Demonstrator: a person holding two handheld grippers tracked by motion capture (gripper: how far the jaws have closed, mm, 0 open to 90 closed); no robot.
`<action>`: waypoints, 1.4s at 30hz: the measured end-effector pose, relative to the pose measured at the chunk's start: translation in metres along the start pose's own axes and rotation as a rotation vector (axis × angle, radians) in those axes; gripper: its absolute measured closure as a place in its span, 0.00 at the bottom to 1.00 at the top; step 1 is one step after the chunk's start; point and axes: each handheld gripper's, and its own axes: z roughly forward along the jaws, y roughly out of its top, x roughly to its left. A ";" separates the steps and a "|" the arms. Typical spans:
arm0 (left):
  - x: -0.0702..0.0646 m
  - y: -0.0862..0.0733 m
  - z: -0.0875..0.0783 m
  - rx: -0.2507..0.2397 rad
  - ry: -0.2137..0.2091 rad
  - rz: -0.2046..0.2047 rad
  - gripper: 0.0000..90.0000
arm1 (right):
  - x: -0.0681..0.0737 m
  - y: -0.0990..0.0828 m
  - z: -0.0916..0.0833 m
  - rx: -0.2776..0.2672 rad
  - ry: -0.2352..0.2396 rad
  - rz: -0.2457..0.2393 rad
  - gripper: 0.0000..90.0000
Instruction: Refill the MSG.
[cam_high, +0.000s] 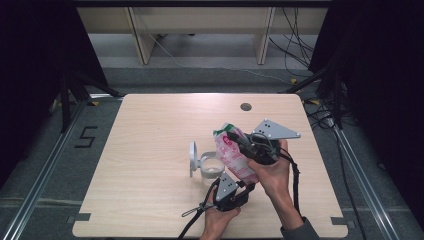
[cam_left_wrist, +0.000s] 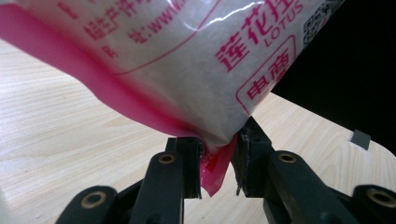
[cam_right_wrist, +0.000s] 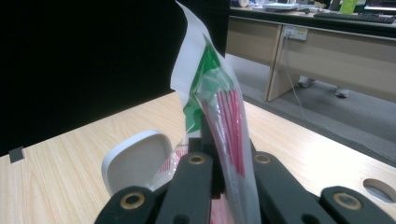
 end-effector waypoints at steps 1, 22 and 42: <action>-0.001 0.000 0.001 0.002 0.014 0.002 0.82 | -0.001 0.000 0.001 0.005 -0.002 -0.014 1.00; 0.000 -0.001 0.010 -0.010 0.020 -0.005 0.82 | 0.002 0.003 0.015 0.067 -0.018 -0.085 1.00; -0.001 0.001 0.019 -0.003 0.025 0.009 0.83 | 0.007 0.004 0.025 0.118 -0.038 -0.131 1.00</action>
